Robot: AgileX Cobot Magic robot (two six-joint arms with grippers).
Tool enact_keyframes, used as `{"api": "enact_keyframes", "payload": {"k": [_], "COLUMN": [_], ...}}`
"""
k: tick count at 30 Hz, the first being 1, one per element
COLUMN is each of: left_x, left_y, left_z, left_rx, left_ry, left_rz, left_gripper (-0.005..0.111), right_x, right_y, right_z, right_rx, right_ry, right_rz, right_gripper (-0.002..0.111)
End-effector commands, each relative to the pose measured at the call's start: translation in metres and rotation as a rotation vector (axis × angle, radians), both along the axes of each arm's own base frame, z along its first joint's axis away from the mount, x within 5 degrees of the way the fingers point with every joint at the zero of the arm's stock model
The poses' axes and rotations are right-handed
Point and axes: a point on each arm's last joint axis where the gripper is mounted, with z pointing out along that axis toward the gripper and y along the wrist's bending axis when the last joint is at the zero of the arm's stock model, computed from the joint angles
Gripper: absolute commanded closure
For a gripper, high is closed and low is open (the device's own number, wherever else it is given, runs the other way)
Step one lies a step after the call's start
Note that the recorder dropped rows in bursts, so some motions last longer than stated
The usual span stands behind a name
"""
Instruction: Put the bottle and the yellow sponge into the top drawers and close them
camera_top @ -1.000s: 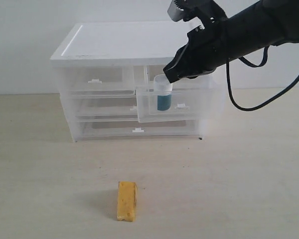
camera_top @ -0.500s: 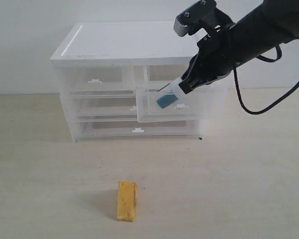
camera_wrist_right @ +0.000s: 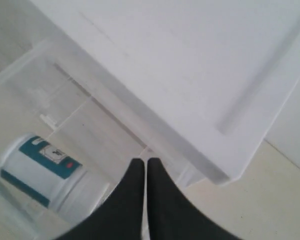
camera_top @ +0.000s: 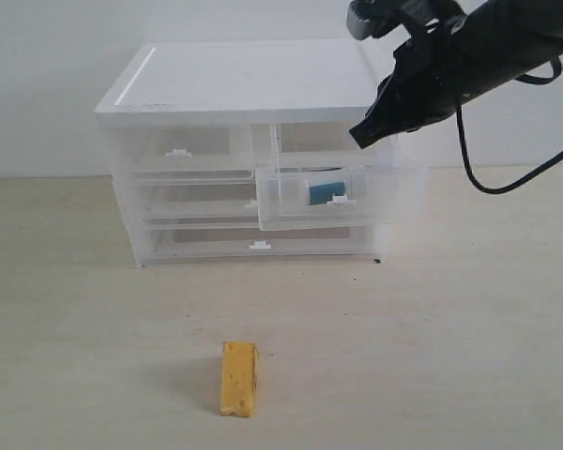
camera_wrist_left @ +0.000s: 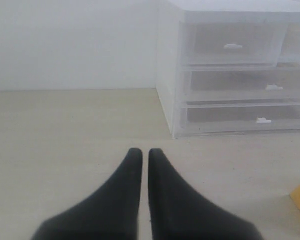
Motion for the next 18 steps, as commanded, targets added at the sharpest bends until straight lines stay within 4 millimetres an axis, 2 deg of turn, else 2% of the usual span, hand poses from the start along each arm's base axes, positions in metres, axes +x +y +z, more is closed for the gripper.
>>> {"api": "enact_keyframes", "payload": {"k": [1, 9, 12, 18], "left_x": [0.0, 0.0, 0.0, 0.0], "left_y": [0.0, 0.0, 0.0, 0.0], "left_z": [-0.001, -0.001, -0.001, -0.001], "left_rx": [-0.005, -0.005, -0.005, -0.005], "left_ry": [-0.002, -0.002, -0.002, -0.002], "left_rz": [0.005, 0.005, 0.005, 0.005], "left_gripper": [0.102, 0.102, 0.102, 0.102], "right_x": [-0.019, -0.039, -0.039, -0.04], "right_y": [-0.005, -0.009, -0.018, -0.048], "right_z": [0.016, 0.009, 0.006, 0.013], "right_rx": [0.013, -0.022, -0.044, -0.168], "right_ry": [0.056, 0.283, 0.322, 0.289], "right_rz": [0.002, -0.006, -0.14, -0.473], "right_gripper": [0.108, 0.108, 0.108, 0.108]}}
